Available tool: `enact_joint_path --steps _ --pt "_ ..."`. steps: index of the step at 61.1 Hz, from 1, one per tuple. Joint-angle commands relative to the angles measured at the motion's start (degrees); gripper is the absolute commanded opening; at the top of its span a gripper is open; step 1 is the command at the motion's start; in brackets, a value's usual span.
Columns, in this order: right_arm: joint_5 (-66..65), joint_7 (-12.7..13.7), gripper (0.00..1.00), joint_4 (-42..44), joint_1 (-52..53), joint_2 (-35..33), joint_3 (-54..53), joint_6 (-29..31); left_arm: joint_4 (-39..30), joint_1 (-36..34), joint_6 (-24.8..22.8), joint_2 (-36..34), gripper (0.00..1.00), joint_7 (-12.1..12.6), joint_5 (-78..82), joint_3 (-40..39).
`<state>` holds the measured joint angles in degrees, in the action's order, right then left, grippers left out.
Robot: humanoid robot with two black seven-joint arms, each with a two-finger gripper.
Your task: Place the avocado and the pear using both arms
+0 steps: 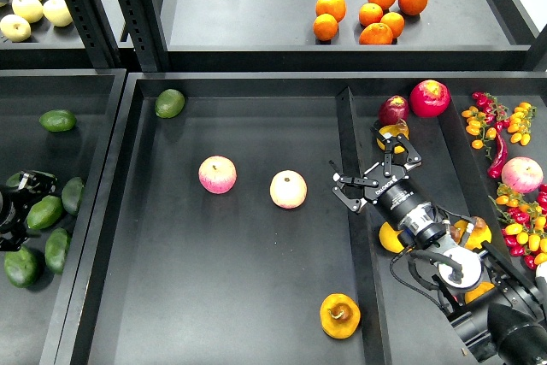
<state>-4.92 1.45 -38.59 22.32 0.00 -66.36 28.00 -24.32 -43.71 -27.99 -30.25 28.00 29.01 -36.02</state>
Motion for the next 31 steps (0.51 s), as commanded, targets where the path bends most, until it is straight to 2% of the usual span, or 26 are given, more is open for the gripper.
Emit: enact_joint_path --steps 1,22,31 --pt "0.0 0.0 0.99 0.0 0.0 0.0 0.0 0.0 -2.0 -0.1 0.0 0.0 0.89 0.0 -2.1 -4.1" --pt "0.0 0.0 0.99 0.0 0.0 0.0 0.0 0.0 -11.4 0.0 0.0 1.1 0.89 0.0 -12.7 -10.3" --pt "0.0 0.0 0.99 0.1 0.0 0.0 0.0 0.0 -16.6 1.3 0.0 3.6 0.89 0.0 -15.2 -14.7"
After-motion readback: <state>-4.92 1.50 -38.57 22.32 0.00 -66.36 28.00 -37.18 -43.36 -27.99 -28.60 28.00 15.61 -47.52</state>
